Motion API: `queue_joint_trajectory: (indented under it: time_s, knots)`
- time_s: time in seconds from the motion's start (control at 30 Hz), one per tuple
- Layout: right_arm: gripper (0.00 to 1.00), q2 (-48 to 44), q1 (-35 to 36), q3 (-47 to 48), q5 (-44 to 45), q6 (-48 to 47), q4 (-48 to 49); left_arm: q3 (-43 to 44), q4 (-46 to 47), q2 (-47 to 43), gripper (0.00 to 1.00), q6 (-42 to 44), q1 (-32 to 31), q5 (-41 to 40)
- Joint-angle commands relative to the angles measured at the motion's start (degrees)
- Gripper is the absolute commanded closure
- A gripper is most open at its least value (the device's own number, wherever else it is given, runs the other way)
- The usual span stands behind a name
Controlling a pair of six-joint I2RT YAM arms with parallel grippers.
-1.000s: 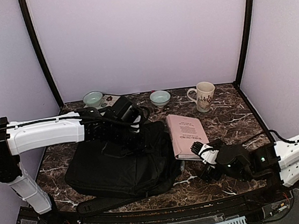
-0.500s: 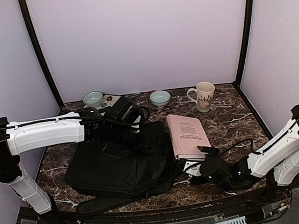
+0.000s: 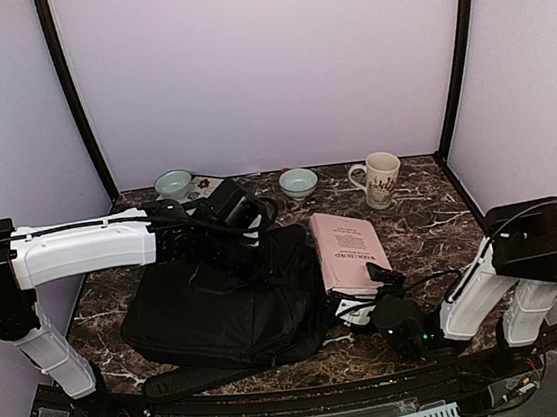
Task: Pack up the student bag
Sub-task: Pick up the book from the center of the board.
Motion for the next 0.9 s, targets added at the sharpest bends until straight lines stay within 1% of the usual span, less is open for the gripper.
queue_joint_trajectory:
  time_s: [0.0,0.1,0.17,0.2,0.27,0.47,0.5,0.6,0.63,0.67,0.8,0.87]
  knots:
    - [0.00,0.8,-1.8,-0.6,0.4,-4.1,10.9,1.0,0.4,-2.9,1.00,0.4,-0.6,1.3]
    - [0.05,1.4,-2.8,-0.7,-1.8,-5.4,12.6,1.0,0.4,-3.0,1.00,0.4,-0.6,1.4]
    - [0.12,2.6,-3.2,-0.9,-2.6,-7.0,14.9,1.0,0.3,-3.0,1.00,0.4,-0.6,1.5]
    - [0.20,3.3,-3.4,-1.0,-2.9,-7.7,16.0,1.0,0.1,-3.1,1.00,0.4,-0.6,1.6]
    - [0.30,4.4,-3.4,-1.1,-4.0,-9.1,18.2,1.0,0.0,-2.9,1.00,0.6,-0.6,1.8]
    - [0.60,4.0,-3.7,-1.1,-5.8,-9.7,18.5,2.1,-0.4,-2.0,1.00,1.0,-0.6,2.3]
    - [0.67,3.7,-3.8,-1.1,-5.7,-9.9,18.5,2.4,-0.4,-1.8,1.00,1.1,-0.5,2.4]
    - [0.93,2.2,-3.8,-1.0,-4.4,-10.9,18.0,3.1,-0.5,-1.1,1.00,1.4,-0.5,2.7]
    - [0.99,1.6,-3.8,-0.9,-3.7,-11.1,17.9,3.1,-0.4,-0.9,1.00,1.5,-0.5,2.7]
    - [1.00,0.9,-3.8,-0.9,-2.9,-11.3,17.8,3.1,-0.1,-0.9,1.00,1.5,-0.5,2.7]
    - [1.00,-2.9,-3.4,-0.2,1.2,-13.0,18.1,3.0,0.6,-1.0,1.00,1.5,-0.5,2.6]
    - [1.00,-5.9,-3.0,0.7,3.0,-12.7,15.8,3.1,0.8,-1.3,1.00,1.4,-0.5,2.3]
